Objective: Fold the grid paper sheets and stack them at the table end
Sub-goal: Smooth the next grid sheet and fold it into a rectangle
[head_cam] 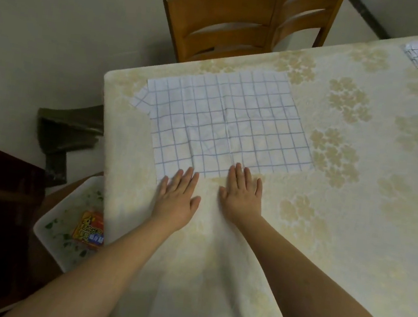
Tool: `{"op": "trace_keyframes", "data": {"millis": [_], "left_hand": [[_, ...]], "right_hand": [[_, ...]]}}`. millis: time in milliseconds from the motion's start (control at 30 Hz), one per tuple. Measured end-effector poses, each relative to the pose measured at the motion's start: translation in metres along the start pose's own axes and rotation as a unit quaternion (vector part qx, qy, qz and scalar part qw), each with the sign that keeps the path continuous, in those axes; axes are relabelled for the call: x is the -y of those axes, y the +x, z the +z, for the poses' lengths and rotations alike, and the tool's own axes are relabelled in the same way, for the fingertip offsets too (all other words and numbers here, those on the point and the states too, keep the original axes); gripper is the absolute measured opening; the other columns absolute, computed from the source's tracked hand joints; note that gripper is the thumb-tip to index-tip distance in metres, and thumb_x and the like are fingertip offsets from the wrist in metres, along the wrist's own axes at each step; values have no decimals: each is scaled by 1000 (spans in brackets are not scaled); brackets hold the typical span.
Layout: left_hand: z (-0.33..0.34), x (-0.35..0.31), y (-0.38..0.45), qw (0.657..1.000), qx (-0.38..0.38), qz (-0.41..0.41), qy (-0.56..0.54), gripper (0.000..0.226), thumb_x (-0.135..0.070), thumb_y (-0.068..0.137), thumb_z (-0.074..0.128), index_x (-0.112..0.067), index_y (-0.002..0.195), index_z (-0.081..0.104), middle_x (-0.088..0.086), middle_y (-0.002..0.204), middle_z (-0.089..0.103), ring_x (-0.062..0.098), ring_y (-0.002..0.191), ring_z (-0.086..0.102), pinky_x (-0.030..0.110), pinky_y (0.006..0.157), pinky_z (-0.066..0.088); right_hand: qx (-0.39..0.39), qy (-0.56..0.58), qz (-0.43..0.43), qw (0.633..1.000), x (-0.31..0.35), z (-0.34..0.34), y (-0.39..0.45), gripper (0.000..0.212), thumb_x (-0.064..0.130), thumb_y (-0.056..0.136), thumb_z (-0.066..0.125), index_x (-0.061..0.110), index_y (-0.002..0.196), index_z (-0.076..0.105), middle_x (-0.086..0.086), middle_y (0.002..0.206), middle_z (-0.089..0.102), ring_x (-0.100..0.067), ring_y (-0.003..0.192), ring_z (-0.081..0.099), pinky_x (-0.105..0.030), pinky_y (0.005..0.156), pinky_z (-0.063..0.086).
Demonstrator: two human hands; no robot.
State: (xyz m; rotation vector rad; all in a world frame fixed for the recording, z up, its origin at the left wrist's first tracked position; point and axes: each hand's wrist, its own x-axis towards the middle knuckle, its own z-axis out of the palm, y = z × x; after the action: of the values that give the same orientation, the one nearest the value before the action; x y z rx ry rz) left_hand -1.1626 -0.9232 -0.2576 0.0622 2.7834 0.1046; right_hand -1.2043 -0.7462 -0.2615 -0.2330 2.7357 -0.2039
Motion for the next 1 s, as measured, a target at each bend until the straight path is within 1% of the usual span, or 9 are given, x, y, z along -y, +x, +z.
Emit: {"op": "trace_keyframes", "data": {"millis": [167,267,367,433,500,567,700,867,1000], "left_hand": [[-1,-9,-4,1000,-7,5,5,66,-49,99,14,-17,155,-3,-5,162,-8,14,149,-10,45,120,-2],[-2,-13,-18,999,-15,31,10,76,-50,87,0,-14,154,6,-1,163,3,16,149,-3,45,119,-4],[3,-17,-42,998,-37,59,3,77,-46,85,11,-9,152,21,3,160,18,18,149,11,39,118,-5],[7,-21,-67,996,-60,71,1,72,-43,85,23,-7,147,35,6,155,33,19,145,26,36,117,1],[14,-24,-93,995,-56,85,4,73,-43,85,22,-8,148,32,4,156,29,19,145,25,38,118,5],[22,-24,-119,996,-36,87,0,74,-44,84,21,-9,150,29,3,157,25,19,146,24,41,116,11],[36,-13,-160,994,-14,109,-22,69,-41,79,36,-10,138,51,3,145,49,20,133,47,41,107,35],[38,19,-199,984,-44,168,-29,56,-30,72,47,-14,122,67,-2,128,64,16,115,62,38,98,48],[41,50,-221,975,-96,196,-36,48,-23,76,43,-16,117,68,-3,115,69,16,102,66,33,93,35]], "right_hand": [[-14,1,-10,1000,-1,-2,-7,63,46,102,12,17,155,-4,0,163,-7,-19,149,-13,-43,113,-17],[-36,1,-18,999,-8,-1,-23,72,52,93,-3,17,155,2,1,164,0,-18,150,-8,-42,114,-15],[-53,1,-25,998,-14,5,-47,79,50,86,-8,17,155,9,1,163,6,-17,150,-3,-43,117,-10],[-53,2,-31,998,-15,12,-70,74,46,89,-4,17,155,13,1,163,11,-18,150,1,-41,117,-8],[-45,3,-34,998,-13,20,-96,68,41,93,5,16,154,19,-1,162,18,-20,150,8,-42,116,-4],[-46,-4,-38,998,-9,30,-123,61,36,95,21,13,149,34,-5,156,34,-24,146,26,-45,114,11],[-54,-4,-29,998,8,51,-170,56,33,90,36,10,138,51,-7,143,52,-26,132,49,-51,106,37],[-51,-19,-3,999,40,72,-228,55,32,87,37,11,134,57,-4,139,56,-23,129,52,-43,107,22],[-50,1,13,999,64,85,-265,53,31,85,38,14,130,60,-1,136,59,-21,127,55,-42,103,22]]}}
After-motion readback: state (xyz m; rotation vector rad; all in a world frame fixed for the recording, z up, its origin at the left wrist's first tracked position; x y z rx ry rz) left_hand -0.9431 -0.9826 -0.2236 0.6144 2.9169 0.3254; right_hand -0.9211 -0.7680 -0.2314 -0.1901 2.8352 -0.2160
